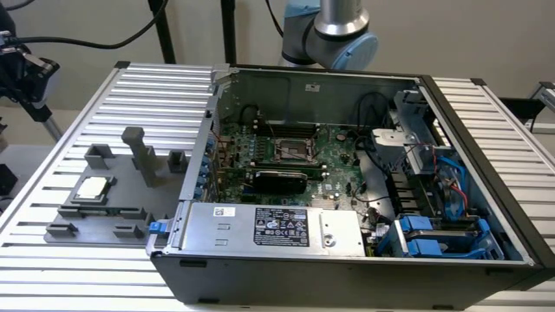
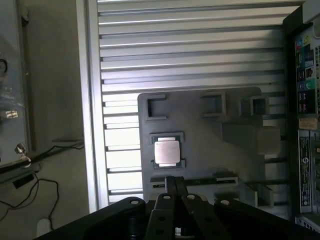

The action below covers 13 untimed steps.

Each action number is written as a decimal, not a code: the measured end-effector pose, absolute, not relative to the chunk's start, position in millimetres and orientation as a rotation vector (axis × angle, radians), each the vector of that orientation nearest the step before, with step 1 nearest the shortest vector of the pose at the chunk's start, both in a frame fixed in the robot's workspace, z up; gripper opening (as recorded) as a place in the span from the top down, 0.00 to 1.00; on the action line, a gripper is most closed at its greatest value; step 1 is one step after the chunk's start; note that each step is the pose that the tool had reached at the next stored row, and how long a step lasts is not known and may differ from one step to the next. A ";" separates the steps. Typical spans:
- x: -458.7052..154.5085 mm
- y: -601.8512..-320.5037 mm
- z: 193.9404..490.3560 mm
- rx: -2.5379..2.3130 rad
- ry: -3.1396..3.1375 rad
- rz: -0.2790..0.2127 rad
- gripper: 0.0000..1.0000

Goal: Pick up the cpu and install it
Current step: 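Reach for the cpu, then pick up the cpu and move it towards the insertion slot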

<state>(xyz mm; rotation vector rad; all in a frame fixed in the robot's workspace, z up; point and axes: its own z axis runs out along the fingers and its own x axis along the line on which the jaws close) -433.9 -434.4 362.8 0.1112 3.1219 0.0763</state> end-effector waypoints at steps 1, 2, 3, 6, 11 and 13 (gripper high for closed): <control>-433.9 -434.4 362.8 0.111 3.122 0.077 0.89; -433.9 -434.4 362.8 0.111 3.122 0.077 0.89; -433.9 -434.4 362.8 0.111 3.122 0.077 0.89; -433.9 -434.4 362.8 0.112 3.122 0.078 0.89; -433.9 -434.4 362.8 0.112 3.122 0.080 0.76; -433.9 -434.4 362.8 0.112 3.122 0.080 0.64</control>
